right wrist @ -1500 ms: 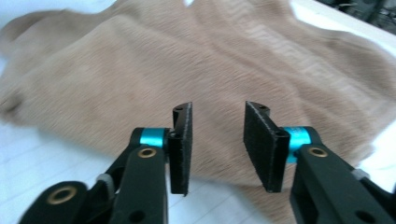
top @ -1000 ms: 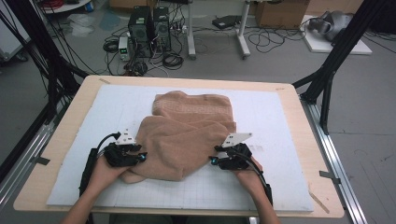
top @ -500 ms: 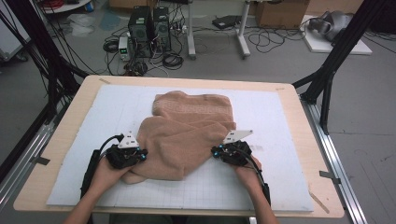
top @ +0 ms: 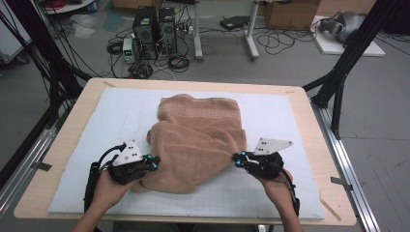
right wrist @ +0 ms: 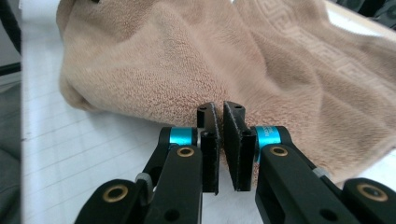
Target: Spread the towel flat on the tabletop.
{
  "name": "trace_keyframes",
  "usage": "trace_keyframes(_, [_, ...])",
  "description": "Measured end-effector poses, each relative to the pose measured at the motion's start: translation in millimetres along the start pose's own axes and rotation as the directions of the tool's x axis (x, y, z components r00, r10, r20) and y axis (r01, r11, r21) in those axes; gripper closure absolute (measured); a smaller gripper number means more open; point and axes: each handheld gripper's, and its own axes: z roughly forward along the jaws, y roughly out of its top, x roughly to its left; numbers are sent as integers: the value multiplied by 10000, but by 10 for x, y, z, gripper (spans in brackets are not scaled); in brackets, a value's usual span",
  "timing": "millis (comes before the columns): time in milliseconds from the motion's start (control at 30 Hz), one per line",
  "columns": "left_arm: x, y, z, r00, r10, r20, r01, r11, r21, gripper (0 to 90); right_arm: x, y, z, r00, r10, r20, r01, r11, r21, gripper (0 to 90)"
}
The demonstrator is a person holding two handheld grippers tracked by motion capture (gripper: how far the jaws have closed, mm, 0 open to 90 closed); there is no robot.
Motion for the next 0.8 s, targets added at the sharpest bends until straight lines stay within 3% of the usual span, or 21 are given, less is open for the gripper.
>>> trace_keyframes(300, [-170, 227, -178, 9989, 388, 273, -368, 9969, -698, 856, 76, 163, -399, 9984, -452, 353, 465, 9983, -359, 854])
trace_keyframes(400, [-82, 267, -103, 9995, 301, -18, -301, 9972, -680, 856, 3, 245, -409, 9987, -373, 357, 388, 9984, -404, 853])
trace_keyframes(467, [57, 266, 18, 9998, -43, -219, 34, 9992, -411, 856, -125, 289, -317, 9999, -33, 147, 40, 9988, -484, 853])
trace_keyframes(500, [137, 259, 99, 9985, -168, -531, 153, 9995, -287, 856, -201, 308, -233, 9998, 104, 176, -96, 9992, -396, 853])
trace_keyframes(567, [326, 244, 236, 9938, -420, -1028, 421, 9991, -17, 856, -369, 333, -32, 9984, 561, 118, -558, 9982, -233, 853])
trace_keyframes(633, [525, 209, 342, 9849, -1090, -1343, 1088, 9940, -92, 855, -536, 339, 185, 9959, 840, 323, -847, 9962, 205, 853])
trace_keyframes(667, [621, 182, 390, 9782, -1367, -1562, 1374, 9905, -67, 856, -613, 337, 287, 9941, 999, 415, -1014, 9942, 368, 853])
trace_keyframes(733, [793, 111, 488, 9618, -2156, -1689, 2178, 9760, -55, 855, -744, 319, 458, 9886, 1326, 717, -1374, 9882, 673, 852])
trace_keyframes(800, [902, 44, 570, 9497, -2415, -1994, 2506, 9678, 217, 855, -854, 289, 584, 9807, 1634, 1071, -1731, 9809, 886, 849])
